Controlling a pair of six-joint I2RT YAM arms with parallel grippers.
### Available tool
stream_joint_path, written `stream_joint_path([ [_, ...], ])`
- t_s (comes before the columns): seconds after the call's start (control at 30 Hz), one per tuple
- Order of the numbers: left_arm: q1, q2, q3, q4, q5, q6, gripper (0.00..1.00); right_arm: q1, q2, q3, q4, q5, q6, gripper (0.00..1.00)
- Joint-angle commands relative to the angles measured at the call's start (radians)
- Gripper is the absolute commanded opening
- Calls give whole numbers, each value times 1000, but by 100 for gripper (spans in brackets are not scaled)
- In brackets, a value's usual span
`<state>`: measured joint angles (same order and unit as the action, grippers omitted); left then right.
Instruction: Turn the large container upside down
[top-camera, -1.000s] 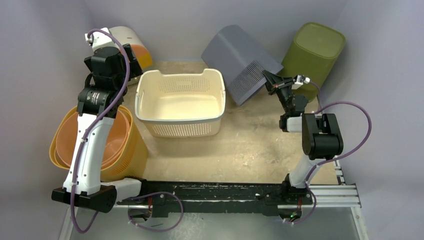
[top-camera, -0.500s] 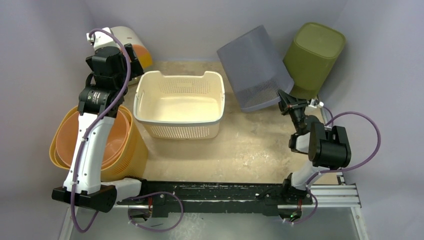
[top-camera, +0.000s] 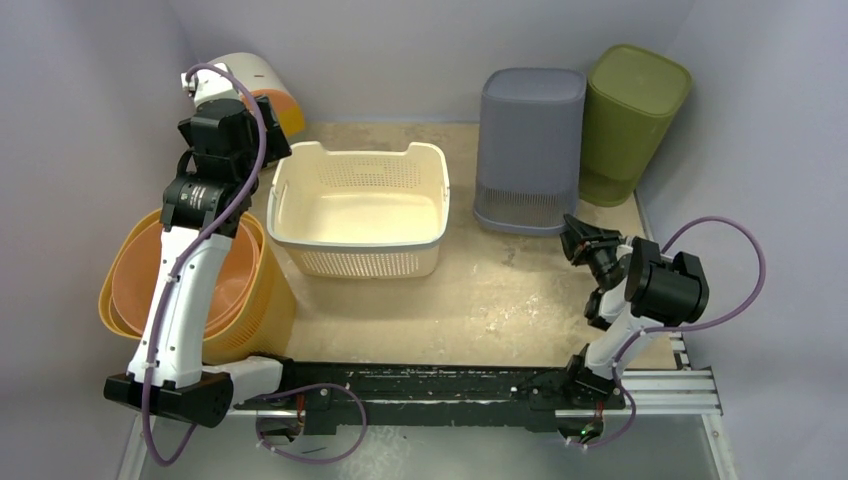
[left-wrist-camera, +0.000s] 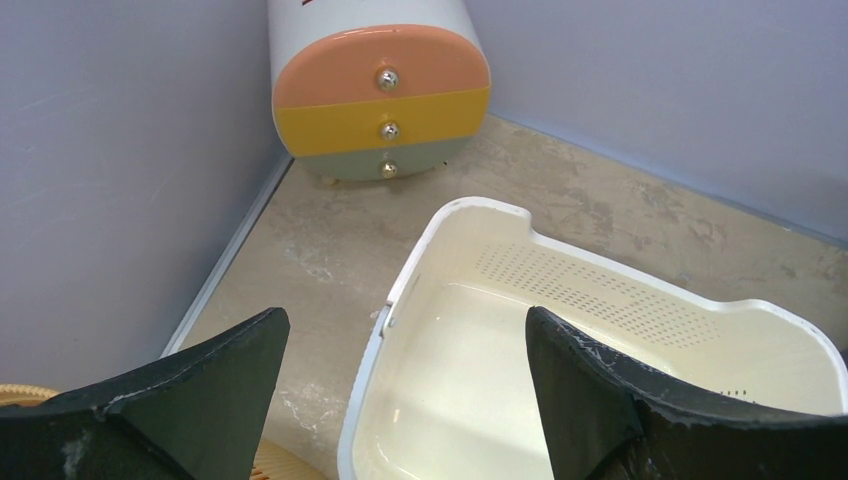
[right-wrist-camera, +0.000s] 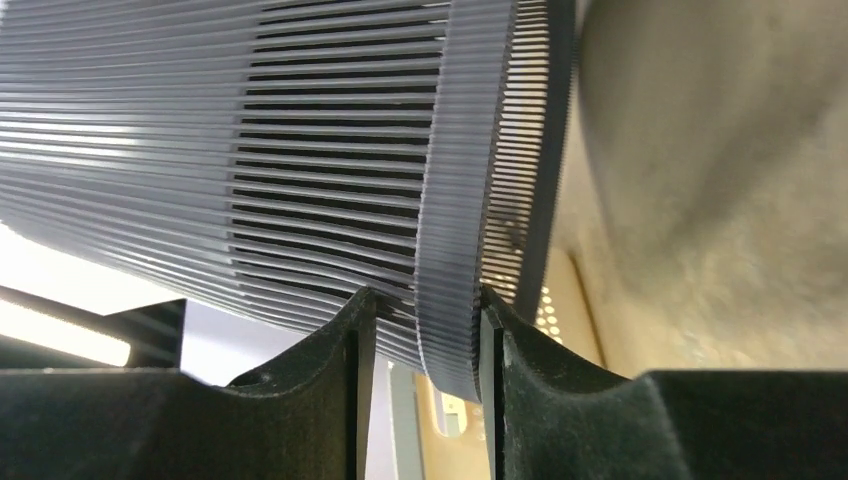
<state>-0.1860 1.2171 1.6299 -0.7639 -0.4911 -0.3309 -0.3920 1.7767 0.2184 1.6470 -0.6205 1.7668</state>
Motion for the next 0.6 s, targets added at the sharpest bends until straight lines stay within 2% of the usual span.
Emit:
stream_joint_path([
  [0.0,-4,-27,-7,46,9,-17,85,-20,41,-39,381,-116,-103,41],
  [0.17,-4,-31,-7,46,9,-13,85,-24,56,-47,375,-149,-120,52],
  [0.3,-4,-40,-20,46,9,-14,86,-27,63,-103,350,-106,-114,55],
  [0.57,-4,-46,-43,39,13,-11,86,-27,143,-119,379,-116,-125,67],
])
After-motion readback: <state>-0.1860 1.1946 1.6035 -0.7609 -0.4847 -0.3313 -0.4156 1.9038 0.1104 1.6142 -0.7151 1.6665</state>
